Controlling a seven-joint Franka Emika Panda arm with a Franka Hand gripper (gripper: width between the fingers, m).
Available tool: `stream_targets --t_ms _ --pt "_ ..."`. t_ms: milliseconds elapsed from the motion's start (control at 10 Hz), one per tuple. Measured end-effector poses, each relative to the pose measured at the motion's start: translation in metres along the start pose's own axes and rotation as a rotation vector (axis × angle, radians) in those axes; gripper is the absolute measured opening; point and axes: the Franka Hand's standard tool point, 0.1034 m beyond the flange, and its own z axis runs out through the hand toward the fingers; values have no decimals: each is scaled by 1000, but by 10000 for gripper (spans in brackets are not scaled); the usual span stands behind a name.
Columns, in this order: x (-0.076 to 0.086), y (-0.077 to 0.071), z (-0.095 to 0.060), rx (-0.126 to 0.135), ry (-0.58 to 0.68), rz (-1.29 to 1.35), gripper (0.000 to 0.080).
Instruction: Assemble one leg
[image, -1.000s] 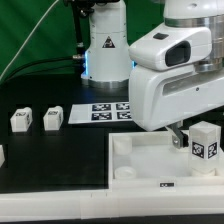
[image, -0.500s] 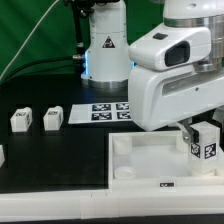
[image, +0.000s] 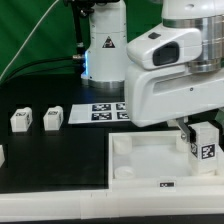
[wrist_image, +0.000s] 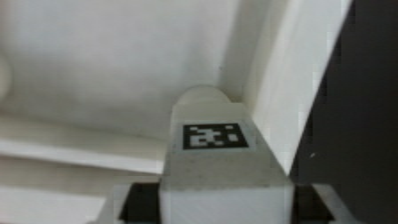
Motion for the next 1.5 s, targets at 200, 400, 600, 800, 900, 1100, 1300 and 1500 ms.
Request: stream_targets --t_ms 200,400,600,800,900,1100,1300,1500 --pt "0 0 0 2 17 222 291" --pt "0 0 1 3 23 504 292" --pt "0 0 1 14 20 736 292" --pt "0 0 1 29 12 968 292" --pt "0 0 1 34 9 1053 292" --pt "0 -1 2 42 3 1218 292" --pt "0 -1 2 43 2 1206 292" --pt "0 -1 2 43 4 1128 603"
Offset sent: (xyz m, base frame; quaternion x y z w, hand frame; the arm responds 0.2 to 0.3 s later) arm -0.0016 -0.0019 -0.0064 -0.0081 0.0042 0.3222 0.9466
